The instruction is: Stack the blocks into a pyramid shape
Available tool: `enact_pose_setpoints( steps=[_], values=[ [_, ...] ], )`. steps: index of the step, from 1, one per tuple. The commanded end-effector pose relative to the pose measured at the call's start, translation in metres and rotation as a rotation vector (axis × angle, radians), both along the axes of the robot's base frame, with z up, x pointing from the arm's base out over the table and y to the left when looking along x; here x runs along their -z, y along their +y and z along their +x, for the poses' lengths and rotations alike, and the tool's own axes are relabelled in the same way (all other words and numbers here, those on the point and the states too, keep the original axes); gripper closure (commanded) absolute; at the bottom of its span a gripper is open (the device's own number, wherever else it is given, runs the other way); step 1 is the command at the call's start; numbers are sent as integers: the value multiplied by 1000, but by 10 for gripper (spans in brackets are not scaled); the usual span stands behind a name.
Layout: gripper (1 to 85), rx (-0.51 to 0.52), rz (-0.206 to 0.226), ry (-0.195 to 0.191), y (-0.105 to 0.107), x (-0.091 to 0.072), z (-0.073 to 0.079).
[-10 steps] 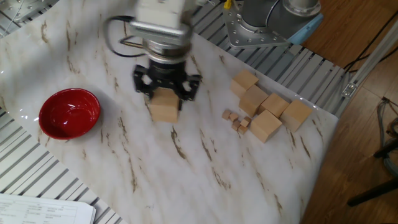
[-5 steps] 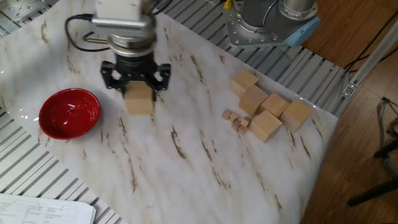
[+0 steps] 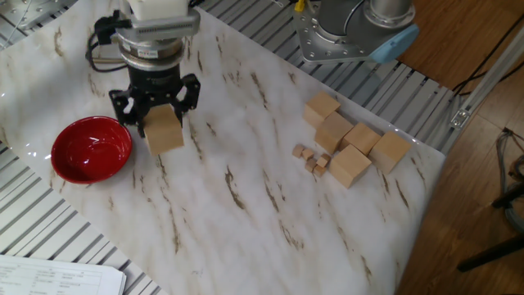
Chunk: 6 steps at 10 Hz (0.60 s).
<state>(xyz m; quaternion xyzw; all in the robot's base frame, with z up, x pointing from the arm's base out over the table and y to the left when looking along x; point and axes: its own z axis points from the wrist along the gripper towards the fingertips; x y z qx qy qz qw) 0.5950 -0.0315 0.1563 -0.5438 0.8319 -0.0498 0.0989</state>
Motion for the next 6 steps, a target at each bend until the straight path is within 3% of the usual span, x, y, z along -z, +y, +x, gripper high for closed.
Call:
enact_pose_setpoints(
  steps=[1, 2, 3, 4, 5, 6],
  values=[
    [847, 131, 110, 5, 19, 14, 5],
    [847, 227, 136, 2, 21, 17, 11],
    [847, 334, 111, -9, 6, 23, 16],
    [847, 454, 95, 6, -5, 28, 13],
    [847, 489, 95, 38, -6, 30, 5],
    [847, 457, 101, 98, 0, 30, -10]
  ],
)
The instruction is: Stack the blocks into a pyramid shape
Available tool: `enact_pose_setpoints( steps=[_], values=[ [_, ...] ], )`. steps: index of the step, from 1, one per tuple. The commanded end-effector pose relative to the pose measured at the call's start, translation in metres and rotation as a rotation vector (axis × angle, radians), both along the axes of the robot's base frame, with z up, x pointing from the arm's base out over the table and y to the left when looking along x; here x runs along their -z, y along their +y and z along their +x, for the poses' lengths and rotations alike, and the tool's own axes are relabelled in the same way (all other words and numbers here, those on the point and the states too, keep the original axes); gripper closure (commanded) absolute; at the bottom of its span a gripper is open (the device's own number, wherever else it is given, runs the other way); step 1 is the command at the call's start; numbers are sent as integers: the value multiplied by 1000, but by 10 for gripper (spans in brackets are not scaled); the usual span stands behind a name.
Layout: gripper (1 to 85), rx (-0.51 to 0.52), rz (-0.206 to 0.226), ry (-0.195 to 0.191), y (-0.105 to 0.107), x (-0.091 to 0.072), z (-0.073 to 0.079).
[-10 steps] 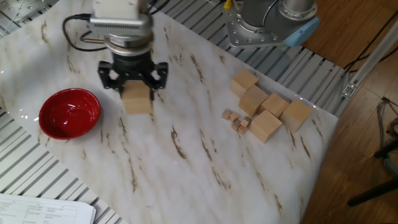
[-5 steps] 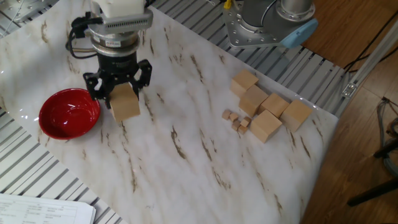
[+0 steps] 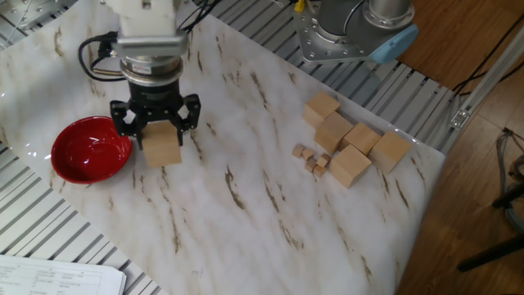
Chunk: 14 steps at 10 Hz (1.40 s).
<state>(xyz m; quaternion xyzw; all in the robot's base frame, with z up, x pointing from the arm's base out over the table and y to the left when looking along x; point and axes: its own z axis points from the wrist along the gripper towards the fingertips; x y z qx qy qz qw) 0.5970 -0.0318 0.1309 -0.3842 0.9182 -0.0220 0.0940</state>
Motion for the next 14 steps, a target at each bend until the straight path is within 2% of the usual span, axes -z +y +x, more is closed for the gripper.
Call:
enact_pose_setpoints(
  steps=[1, 2, 3, 4, 5, 6, 7, 8, 10, 13, 14],
  values=[
    [847, 105, 24, 54, -1, 3, -11],
    [847, 193, 32, 53, -1, 1, -8],
    [847, 322, 62, 67, 2, 1, -9],
    [847, 443, 115, 104, 14, 3, -14],
    [847, 527, 206, 136, 38, 3, -12],
    [847, 577, 237, 152, 49, 5, -6],
    [847, 622, 216, 144, 49, 7, 2],
    [847, 648, 164, 137, 48, 7, 6],
    [847, 632, 82, 133, 47, 10, 1],
    [847, 617, 46, 132, 39, 10, -2],
    [847, 614, 50, 142, 41, 10, -4]
  ],
)
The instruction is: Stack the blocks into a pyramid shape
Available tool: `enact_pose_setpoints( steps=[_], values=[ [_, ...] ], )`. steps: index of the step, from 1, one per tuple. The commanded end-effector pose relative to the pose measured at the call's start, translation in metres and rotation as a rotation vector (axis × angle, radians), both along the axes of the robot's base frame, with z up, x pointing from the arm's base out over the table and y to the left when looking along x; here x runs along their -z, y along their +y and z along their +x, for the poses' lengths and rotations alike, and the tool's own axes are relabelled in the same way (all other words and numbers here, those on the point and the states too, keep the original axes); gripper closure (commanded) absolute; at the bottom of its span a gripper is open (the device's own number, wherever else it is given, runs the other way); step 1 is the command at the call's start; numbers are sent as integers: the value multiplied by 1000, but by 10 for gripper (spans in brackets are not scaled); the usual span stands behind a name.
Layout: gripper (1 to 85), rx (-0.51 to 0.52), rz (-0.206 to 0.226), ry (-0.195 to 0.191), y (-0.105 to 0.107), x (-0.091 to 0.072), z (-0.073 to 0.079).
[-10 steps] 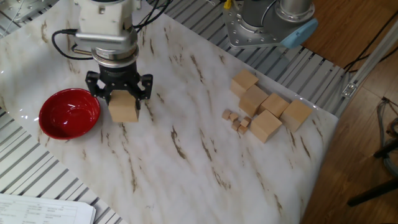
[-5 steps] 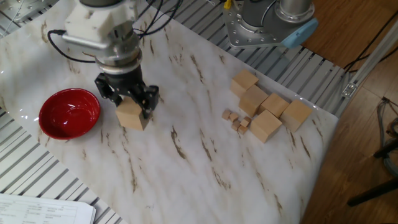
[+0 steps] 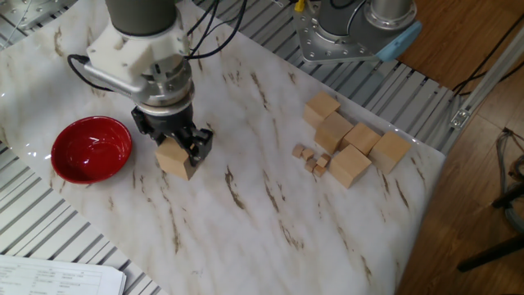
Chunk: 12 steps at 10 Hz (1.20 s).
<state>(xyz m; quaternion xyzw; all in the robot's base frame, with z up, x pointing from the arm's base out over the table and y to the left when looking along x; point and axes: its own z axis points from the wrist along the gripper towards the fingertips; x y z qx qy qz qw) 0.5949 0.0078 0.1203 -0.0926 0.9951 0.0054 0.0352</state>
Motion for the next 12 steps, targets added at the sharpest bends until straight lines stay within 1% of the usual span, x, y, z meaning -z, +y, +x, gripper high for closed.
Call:
enact_pose_setpoints(
  steps=[1, 2, 3, 4, 5, 6, 7, 8, 10, 12],
  values=[
    [847, -4, 8, 11, 7, -1, -1],
    [847, -36, -17, 10, 1, -1, -1],
    [847, -38, -29, -13, -2, -1, 5],
    [847, -21, -19, -46, 1, -2, 13],
    [847, -9, -30, -69, -3, -3, 19],
    [847, 0, -55, -96, -9, -4, 26],
    [847, 24, -64, -94, -12, -4, 26],
    [847, 50, -71, -79, -15, -4, 22],
    [847, 60, -89, -89, -20, -4, 24],
    [847, 70, -65, -98, -14, -4, 27]
  ],
)
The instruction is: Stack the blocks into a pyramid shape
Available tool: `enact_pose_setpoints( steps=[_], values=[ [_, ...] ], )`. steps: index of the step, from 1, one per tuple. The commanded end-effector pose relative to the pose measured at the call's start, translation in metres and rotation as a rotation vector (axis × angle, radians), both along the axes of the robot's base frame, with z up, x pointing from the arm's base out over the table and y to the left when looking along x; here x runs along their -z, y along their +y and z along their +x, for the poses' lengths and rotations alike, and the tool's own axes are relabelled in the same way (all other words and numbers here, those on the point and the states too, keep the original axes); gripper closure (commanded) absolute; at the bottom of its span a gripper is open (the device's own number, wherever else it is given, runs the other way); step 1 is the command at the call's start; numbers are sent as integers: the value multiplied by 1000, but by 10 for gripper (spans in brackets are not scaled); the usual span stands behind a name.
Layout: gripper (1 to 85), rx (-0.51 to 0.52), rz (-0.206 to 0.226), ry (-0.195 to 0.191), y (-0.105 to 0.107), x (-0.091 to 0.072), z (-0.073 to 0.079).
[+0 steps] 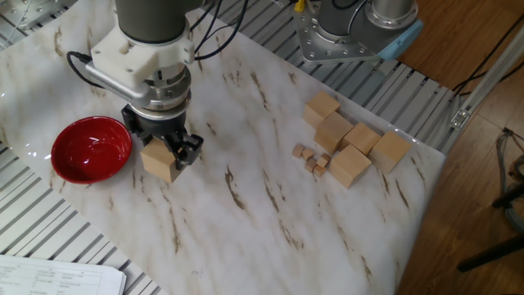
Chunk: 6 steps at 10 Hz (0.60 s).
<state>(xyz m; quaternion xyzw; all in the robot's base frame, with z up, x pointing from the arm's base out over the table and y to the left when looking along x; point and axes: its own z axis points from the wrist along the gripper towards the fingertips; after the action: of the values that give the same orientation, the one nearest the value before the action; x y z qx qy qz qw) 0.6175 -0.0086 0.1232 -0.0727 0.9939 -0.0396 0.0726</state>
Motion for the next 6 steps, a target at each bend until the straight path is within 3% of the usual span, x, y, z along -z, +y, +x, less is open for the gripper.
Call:
enact_pose_setpoints(
  steps=[1, 5, 6],
  values=[
    [847, 35, 28, -14, 5, -1, 3],
    [847, 23, 12, -7, 2, 0, 4],
    [847, 23, 2, 17, 1, 7, 9]
  ],
)
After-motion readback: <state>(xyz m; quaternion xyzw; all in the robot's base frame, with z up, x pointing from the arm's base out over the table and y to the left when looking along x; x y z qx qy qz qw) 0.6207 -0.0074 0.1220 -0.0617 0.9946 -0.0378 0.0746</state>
